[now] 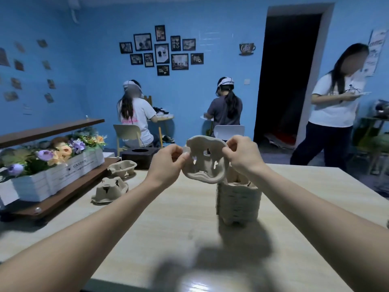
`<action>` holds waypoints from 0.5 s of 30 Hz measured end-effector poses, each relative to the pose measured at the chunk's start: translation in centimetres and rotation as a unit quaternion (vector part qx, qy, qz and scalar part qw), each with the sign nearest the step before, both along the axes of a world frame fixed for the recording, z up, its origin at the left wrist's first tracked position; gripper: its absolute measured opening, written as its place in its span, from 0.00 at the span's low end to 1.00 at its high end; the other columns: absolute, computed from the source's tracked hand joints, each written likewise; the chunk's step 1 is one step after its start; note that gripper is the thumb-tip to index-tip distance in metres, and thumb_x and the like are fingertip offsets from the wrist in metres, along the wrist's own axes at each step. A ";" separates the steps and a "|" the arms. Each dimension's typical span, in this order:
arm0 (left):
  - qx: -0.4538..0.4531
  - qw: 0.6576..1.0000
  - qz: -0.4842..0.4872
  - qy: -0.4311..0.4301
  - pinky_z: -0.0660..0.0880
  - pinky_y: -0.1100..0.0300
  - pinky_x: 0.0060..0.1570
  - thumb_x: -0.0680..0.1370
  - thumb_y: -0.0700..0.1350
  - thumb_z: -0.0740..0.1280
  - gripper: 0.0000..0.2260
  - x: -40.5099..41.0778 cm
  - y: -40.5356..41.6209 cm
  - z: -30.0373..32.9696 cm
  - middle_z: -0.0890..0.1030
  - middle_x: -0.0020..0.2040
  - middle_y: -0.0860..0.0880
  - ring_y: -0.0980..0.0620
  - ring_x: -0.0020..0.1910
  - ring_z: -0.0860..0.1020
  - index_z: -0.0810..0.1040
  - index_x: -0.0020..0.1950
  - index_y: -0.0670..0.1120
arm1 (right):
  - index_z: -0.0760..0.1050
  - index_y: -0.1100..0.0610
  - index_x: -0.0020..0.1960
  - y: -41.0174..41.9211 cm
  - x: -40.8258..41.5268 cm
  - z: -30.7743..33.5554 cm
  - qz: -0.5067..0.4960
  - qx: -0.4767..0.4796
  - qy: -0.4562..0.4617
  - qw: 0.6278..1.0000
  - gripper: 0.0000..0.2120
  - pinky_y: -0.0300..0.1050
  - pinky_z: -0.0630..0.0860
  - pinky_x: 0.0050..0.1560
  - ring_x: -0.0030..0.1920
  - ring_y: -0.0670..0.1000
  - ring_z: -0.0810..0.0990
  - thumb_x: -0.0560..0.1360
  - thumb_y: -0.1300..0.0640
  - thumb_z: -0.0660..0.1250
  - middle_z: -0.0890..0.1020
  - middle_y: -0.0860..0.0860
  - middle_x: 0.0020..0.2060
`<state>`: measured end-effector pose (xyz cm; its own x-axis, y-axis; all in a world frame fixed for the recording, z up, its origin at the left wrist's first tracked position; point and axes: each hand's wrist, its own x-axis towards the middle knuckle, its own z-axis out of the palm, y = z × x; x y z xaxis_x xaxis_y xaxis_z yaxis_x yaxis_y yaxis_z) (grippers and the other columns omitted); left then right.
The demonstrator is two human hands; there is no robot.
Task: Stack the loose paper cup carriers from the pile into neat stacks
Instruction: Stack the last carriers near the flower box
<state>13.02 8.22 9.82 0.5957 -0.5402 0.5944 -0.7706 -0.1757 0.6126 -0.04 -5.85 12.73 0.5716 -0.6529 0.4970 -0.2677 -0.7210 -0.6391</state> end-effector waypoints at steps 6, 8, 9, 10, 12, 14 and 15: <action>-0.062 0.986 -0.068 0.137 0.74 0.54 0.40 0.78 0.44 0.65 0.07 -2.4 -3.4 0.6 0.77 0.34 0.50 0.52 0.35 0.75 0.76 0.40 0.46 | 0.77 0.63 0.47 -2.0 -3.0 0.1 0.032 0.088 -0.029 0.995 0.07 0.51 0.75 0.47 0.42 0.54 0.78 0.75 0.59 0.66 0.81 0.57 0.41; -0.084 0.969 -0.090 0.213 0.75 0.56 0.39 0.79 0.43 0.65 0.08 -3.2 -4.4 0.6 0.78 0.36 0.47 0.50 0.36 0.75 0.75 0.39 0.46 | 0.76 0.61 0.48 -2.4 -3.8 -0.4 0.049 0.117 -0.027 0.992 0.06 0.51 0.76 0.46 0.40 0.52 0.77 0.74 0.60 0.67 0.81 0.56 0.42; -0.089 0.962 -0.094 0.239 0.75 0.59 0.38 0.79 0.42 0.64 0.09 -3.5 -4.9 0.6 0.78 0.37 0.46 0.50 0.36 0.76 0.75 0.39 0.46 | 0.76 0.60 0.49 -2.7 -4.2 -0.6 0.052 0.127 -0.025 0.990 0.06 0.49 0.76 0.45 0.40 0.51 0.77 0.74 0.60 0.68 0.81 0.55 0.42; -0.090 0.959 -0.093 0.253 0.76 0.58 0.38 0.79 0.43 0.64 0.08 -3.8 -5.4 0.5 0.78 0.38 0.45 0.50 0.37 0.76 0.75 0.39 0.46 | 0.75 0.59 0.50 -3.0 -4.5 -0.7 0.048 0.135 -0.025 0.989 0.07 0.49 0.77 0.45 0.40 0.51 0.77 0.73 0.61 0.69 0.80 0.54 0.41; -0.086 0.958 -0.093 0.256 0.77 0.54 0.43 0.78 0.43 0.65 0.06 -4.2 -6.3 0.1 0.79 0.41 0.45 0.50 0.39 0.77 0.76 0.42 0.45 | 0.74 0.59 0.51 -3.5 -5.2 -0.8 0.025 0.145 -0.029 0.989 0.11 0.51 0.78 0.46 0.40 0.52 0.79 0.71 0.63 0.71 0.80 0.53 0.41; -0.077 0.960 -0.098 0.250 0.78 0.53 0.46 0.78 0.44 0.67 0.05 -4.6 -6.8 -0.1 0.79 0.45 0.45 0.50 0.42 0.78 0.76 0.49 0.44 | 0.72 0.59 0.53 -4.1 -5.8 -0.8 -0.004 0.152 -0.035 0.988 0.15 0.54 0.79 0.48 0.41 0.54 0.81 0.69 0.64 0.72 0.81 0.55 0.41; -0.069 0.962 -0.099 0.244 0.79 0.54 0.45 0.77 0.44 0.67 0.07 -4.7 -7.0 -0.3 0.79 0.45 0.46 0.50 0.42 0.78 0.76 0.52 0.43 | 0.71 0.60 0.53 -4.3 -6.0 -0.9 -0.012 0.155 -0.037 0.987 0.15 0.55 0.79 0.48 0.41 0.55 0.81 0.69 0.64 0.72 0.81 0.55 0.41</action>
<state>8.33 1.25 9.53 0.7162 -0.6074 0.3438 -0.3945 0.0540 0.9173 -6.07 -10.11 11.83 0.5240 -0.7926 0.3117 -0.2262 -0.4823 -0.8463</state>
